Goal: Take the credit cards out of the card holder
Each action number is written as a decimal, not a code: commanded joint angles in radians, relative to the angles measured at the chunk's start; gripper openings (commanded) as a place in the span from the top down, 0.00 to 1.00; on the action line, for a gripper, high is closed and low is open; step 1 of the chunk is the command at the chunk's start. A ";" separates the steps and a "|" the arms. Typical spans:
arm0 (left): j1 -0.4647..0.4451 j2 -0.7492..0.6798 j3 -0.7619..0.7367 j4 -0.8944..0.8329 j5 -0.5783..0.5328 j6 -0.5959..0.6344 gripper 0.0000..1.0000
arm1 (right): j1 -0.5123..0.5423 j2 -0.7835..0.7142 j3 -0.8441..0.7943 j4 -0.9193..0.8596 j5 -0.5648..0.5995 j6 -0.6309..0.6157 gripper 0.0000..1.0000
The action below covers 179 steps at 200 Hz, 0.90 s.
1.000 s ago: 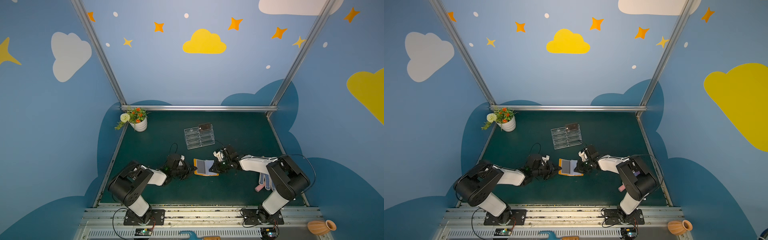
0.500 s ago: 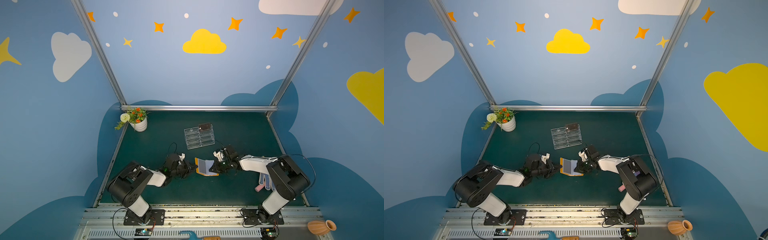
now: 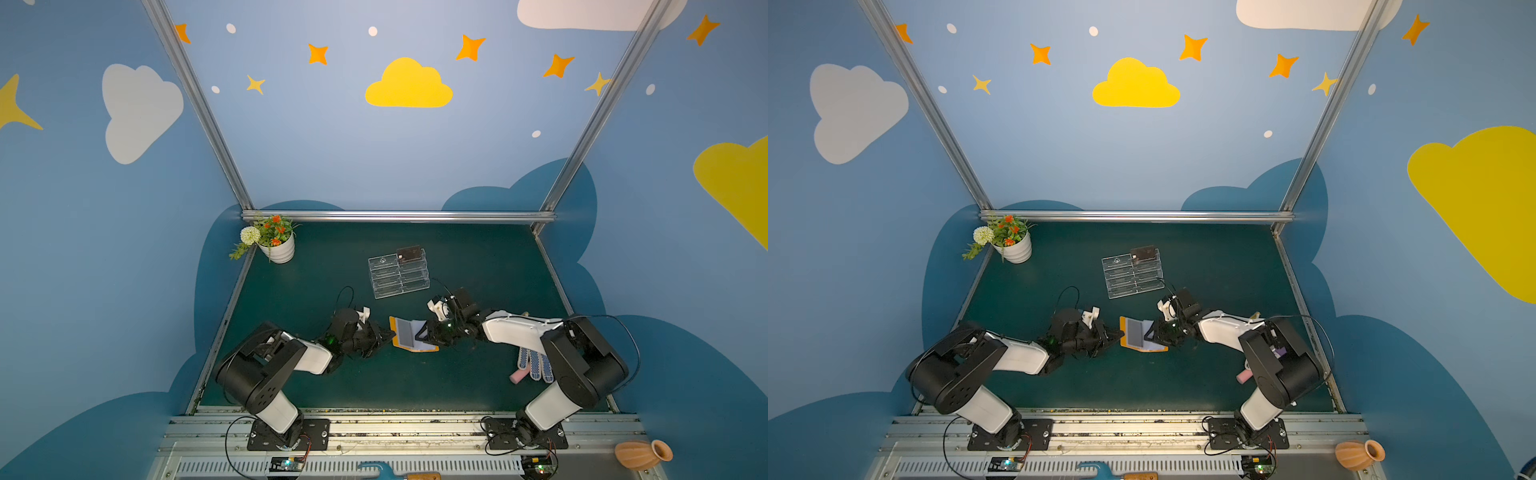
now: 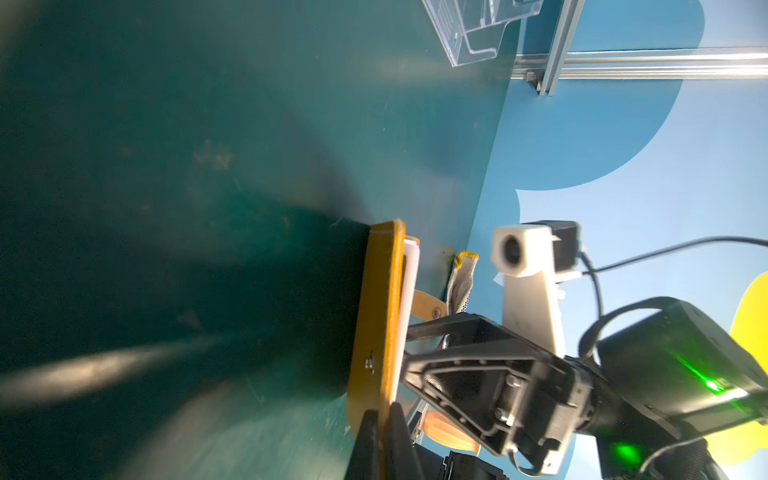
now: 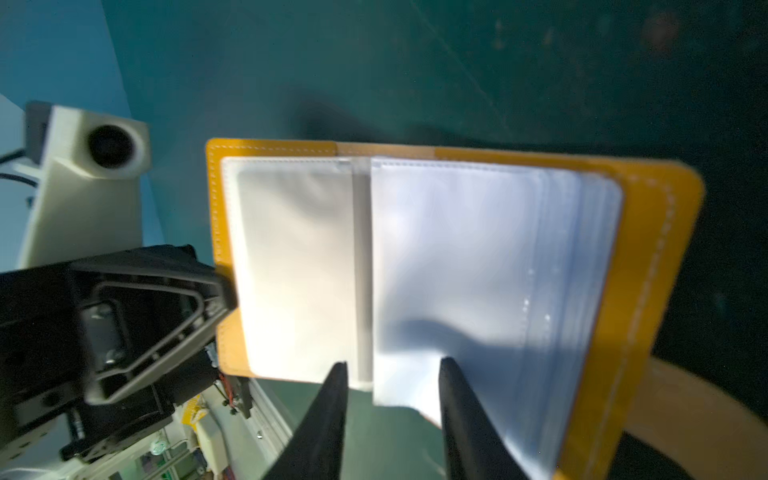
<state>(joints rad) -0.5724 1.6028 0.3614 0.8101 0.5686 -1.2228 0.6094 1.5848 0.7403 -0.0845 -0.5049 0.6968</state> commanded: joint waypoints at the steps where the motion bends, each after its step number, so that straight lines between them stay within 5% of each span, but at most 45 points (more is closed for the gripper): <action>1: 0.000 -0.023 -0.005 -0.018 -0.011 0.036 0.96 | 0.000 -0.073 0.020 -0.052 0.021 -0.003 0.46; 59: -0.013 -0.070 0.007 -0.090 -0.024 0.076 0.96 | 0.064 -0.084 0.203 -0.302 0.168 -0.090 0.26; 179: -0.026 -0.083 0.001 -0.104 -0.033 0.096 0.96 | 0.181 0.181 0.480 -0.484 0.288 -0.138 0.24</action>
<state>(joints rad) -0.5930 1.5425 0.3614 0.7158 0.5434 -1.1522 0.7792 1.7512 1.1828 -0.5198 -0.2489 0.5697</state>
